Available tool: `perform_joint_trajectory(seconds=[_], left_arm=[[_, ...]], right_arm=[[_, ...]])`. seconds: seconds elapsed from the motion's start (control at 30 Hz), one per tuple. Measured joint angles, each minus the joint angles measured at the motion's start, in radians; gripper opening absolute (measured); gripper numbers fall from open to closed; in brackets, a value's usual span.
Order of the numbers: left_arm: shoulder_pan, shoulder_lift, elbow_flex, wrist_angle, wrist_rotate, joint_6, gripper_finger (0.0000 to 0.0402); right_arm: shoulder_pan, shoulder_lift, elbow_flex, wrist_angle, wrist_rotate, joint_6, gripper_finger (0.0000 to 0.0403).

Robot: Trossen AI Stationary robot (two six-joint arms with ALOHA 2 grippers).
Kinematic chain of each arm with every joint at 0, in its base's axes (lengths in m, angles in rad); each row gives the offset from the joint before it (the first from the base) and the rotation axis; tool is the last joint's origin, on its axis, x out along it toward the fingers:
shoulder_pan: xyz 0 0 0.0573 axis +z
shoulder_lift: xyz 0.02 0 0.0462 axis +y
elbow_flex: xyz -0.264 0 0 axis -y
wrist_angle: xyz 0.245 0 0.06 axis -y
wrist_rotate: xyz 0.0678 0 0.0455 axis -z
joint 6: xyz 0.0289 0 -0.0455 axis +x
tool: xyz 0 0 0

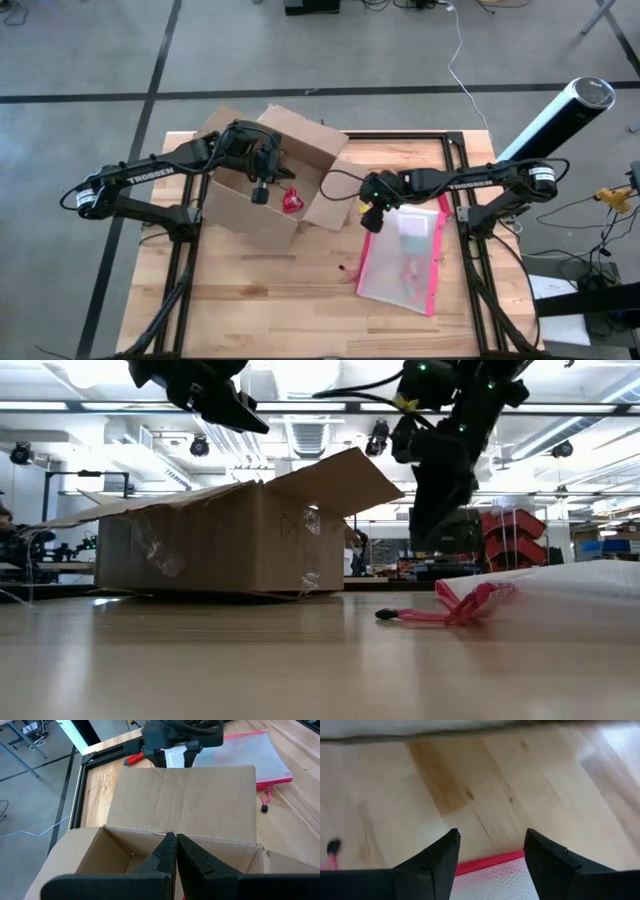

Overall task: Unpack boxes
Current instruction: Put the red candy into the zip bag

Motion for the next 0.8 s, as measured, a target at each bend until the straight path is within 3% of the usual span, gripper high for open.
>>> perform_joint_trajectory(seconds=[0.37, 0.8], left_arm=[[0.000, -0.001, 0.000, 0.000, 0.000, -0.005, 0.0000], [0.000, -0.001, 0.000, 0.000, 0.000, -0.005, 0.0000]], right_arm=[[-0.007, 0.112, 0.002, -0.084, -0.002, -0.046, 0.0159], [-0.010, 0.277, 0.103, -0.115, -0.001, -0.019, 0.0166]])
